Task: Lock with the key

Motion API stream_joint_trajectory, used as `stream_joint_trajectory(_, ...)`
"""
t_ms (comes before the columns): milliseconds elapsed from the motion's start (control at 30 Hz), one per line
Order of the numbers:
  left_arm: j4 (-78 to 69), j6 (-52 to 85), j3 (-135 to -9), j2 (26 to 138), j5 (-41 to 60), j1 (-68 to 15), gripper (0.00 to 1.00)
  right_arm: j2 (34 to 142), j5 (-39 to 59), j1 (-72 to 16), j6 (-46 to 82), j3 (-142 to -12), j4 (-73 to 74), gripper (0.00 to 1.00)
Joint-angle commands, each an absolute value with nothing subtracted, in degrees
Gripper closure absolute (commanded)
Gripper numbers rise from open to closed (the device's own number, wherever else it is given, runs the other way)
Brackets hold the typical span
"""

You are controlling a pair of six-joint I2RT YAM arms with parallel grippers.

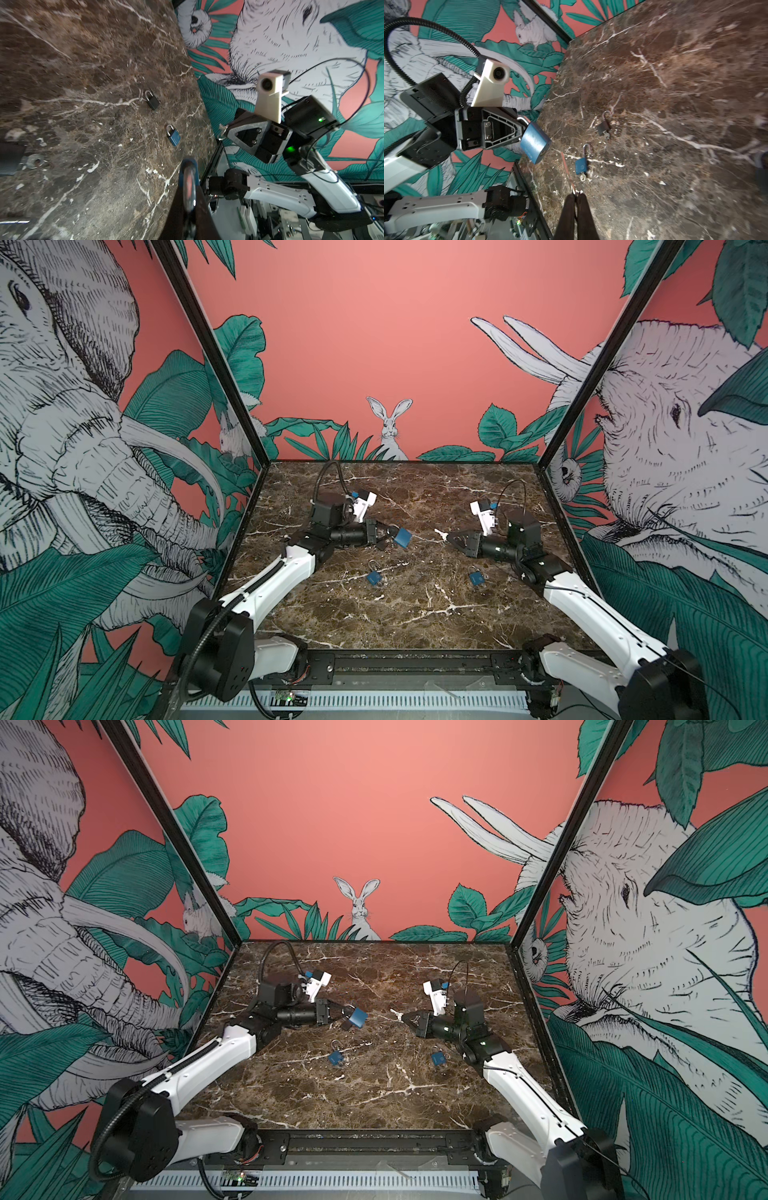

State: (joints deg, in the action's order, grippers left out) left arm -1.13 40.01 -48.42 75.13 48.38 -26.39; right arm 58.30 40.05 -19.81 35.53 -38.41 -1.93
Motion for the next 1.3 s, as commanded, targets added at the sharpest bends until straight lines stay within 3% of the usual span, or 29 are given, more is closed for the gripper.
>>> stream_joint_trajectory(0,-1.0,36.2,-51.5,79.0,48.7,-29.2,1.00,55.3,34.4,-18.8,32.4,-37.6,-9.3,1.00)
stream_joint_trajectory(467,10.2,27.8,-70.8,103.8,45.4,-42.0,1.00,49.1,25.8,-14.1,32.4,-32.1,-19.6,1.00)
stream_joint_trajectory(667,13.2,26.6,-77.2,112.9,45.9,-43.5,1.00,45.9,21.9,-14.1,30.2,-30.4,-23.2,1.00)
stream_joint_trajectory(1267,23.1,23.1,-85.3,122.2,46.2,-43.6,1.00,57.9,21.0,-14.2,27.9,-31.4,-14.6,1.00)
